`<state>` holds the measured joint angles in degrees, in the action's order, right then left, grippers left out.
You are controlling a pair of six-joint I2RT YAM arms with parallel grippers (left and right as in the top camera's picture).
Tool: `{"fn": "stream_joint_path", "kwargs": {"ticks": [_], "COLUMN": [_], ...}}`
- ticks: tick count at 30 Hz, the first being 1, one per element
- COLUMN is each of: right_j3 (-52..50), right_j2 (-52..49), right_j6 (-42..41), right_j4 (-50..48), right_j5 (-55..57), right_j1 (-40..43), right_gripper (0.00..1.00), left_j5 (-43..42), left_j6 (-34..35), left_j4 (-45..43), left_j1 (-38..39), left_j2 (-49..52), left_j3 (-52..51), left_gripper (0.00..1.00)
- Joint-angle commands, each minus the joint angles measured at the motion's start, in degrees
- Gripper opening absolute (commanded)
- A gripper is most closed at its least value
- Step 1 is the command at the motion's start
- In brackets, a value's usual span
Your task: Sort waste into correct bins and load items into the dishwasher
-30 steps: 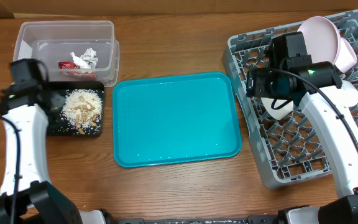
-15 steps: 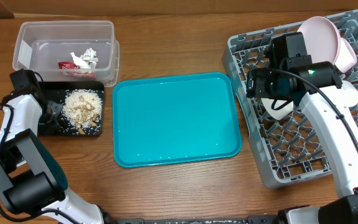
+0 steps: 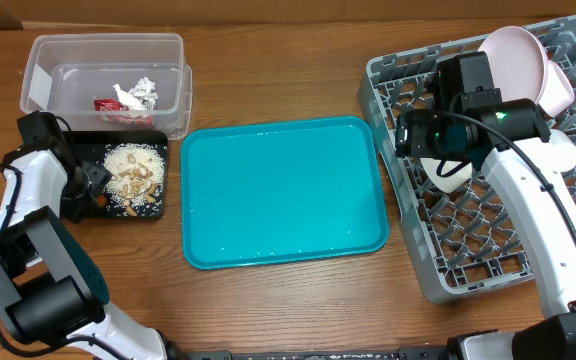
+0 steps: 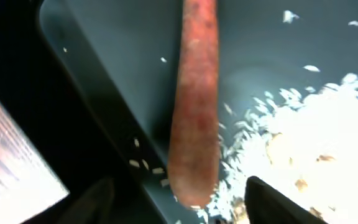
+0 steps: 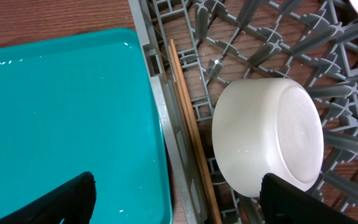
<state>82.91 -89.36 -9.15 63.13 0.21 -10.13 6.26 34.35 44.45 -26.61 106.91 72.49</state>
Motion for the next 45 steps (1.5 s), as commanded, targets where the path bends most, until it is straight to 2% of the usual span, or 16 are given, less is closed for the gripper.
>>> {"fn": "stream_joint_path", "kwargs": {"ticks": [1,4,8,12,14,15,18,20,27,34,41,45], "right_j3": [0.74,0.74,0.74,0.74,0.74,0.74,0.74,0.74,0.74,0.74,0.74,0.74], "right_j2": [-0.07,-0.09,-0.09,-0.09,-0.09,-0.09,-0.09,-0.09,-0.09,-0.09,-0.07,-0.09], "right_j6": [0.61,0.63,0.66,0.63,0.66,0.63,0.63,0.66,0.63,0.63,0.63,0.63], "right_j4": [-0.04,-0.07,0.00,0.13,0.44,0.48,0.52,0.59,0.83,0.85,0.87,0.87], "right_j5": [-0.66,-4.17,-5.68,-5.68,-5.64,-5.44,-5.25,-5.22,-5.25,-5.27,-5.27,-5.27], "right_j1": [0.11,0.11,0.13,0.13,0.13,0.13,0.13,0.13,0.13,0.13,0.13,0.13], "right_gripper": [0.86,0.76,0.55,0.52,0.52,0.52,0.51,0.51,0.51,0.51,0.51,0.51], "left_j5": [-2.10,-6.82,-13.64,-14.05,-13.49,-13.31,-13.33,-13.38,-14.01,-13.99,-13.07,-8.28], "left_j6": [-1.64,-3.34,-7.10,-7.39,-7.43,-7.69,-8.24,-8.20,-2.21,2.99,3.65,4.02], "left_j4": [2.34,4.87,8.33,18.27,23.76,25.33,27.58,28.11,29.11,23.61,11.85,6.21], "left_j1": [0.44,1.60,6.16,13.16,17.86,19.85,26.73,31.30,43.12,52.15,52.96,51.74], "left_j2": [-6.43,-10.25,-15.06,-16.22,-15.96,-15.91,-15.85,-15.85,-15.85,-15.85,-15.85,-15.85], "left_j3": [5.40,8.59,9.29,9.25,8.46,7.78,3.96,0.59,-11.34,-20.98,-27.47,-27.74], "left_gripper": [0.73,0.74,0.64,0.64,0.60,0.56,0.33,0.04,0.04,0.04,0.04,0.04]}}
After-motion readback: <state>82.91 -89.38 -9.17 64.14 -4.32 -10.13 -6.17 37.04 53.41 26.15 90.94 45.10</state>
